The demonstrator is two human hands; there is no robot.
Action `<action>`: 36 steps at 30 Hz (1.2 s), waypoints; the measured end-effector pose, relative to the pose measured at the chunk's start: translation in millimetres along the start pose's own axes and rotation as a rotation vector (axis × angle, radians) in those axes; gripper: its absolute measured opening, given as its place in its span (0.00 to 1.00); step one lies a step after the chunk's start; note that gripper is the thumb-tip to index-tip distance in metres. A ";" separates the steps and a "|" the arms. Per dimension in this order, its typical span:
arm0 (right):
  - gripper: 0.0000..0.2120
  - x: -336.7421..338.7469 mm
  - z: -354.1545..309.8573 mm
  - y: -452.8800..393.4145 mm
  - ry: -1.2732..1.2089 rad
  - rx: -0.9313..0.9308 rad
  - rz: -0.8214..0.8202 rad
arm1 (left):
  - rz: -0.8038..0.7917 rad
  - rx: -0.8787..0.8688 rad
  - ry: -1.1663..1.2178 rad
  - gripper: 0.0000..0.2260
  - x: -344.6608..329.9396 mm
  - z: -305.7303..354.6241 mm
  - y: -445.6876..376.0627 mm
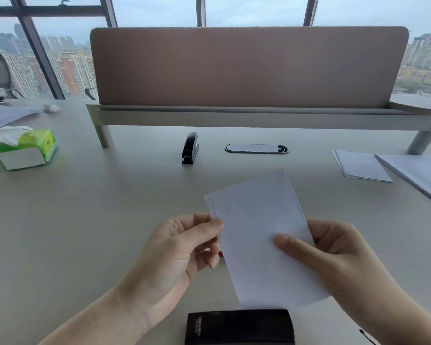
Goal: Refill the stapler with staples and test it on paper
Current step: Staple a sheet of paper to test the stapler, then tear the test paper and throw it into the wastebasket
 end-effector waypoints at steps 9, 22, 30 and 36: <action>0.09 26.8 -15.9 0.4 0.012 0.091 0.120 | -0.016 -0.063 -0.088 0.04 -13.8 18.0 0.4; 0.07 204.3 -20.8 215.7 -0.051 0.182 0.571 | -0.342 -0.053 -0.334 0.04 -244.3 -42.9 59.8; 0.07 330.1 77.5 400.2 -0.063 0.026 0.925 | -0.612 -0.061 -0.522 0.04 -406.2 -174.9 133.9; 0.05 384.1 192.1 506.1 -0.169 -0.208 1.134 | -0.787 0.018 -0.741 0.03 -473.7 -320.9 173.0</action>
Point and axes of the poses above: each hand's wrist, its own y-axis away from the middle knuckle, its own x-axis out of the back of the hand, z = x × y, the point moved 9 cm from there along -y, towards the middle knuckle, and after that the axes turned 3 degrees about -y, right-handed, at the moved point
